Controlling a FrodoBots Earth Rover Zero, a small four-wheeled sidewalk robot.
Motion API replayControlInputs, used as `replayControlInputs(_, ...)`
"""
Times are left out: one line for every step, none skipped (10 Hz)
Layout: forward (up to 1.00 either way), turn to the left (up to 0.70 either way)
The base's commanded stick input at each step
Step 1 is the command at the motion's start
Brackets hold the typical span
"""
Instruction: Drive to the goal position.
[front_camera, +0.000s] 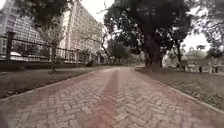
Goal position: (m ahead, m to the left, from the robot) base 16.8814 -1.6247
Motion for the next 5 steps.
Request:
replayControlInputs(0.70, -0.06)
replayControlInputs(0.70, -0.18)
replayControlInputs(0.70, -0.20)
replayControlInputs(0.70, -0.04)
replayControlInputs(0.70, 0.00)
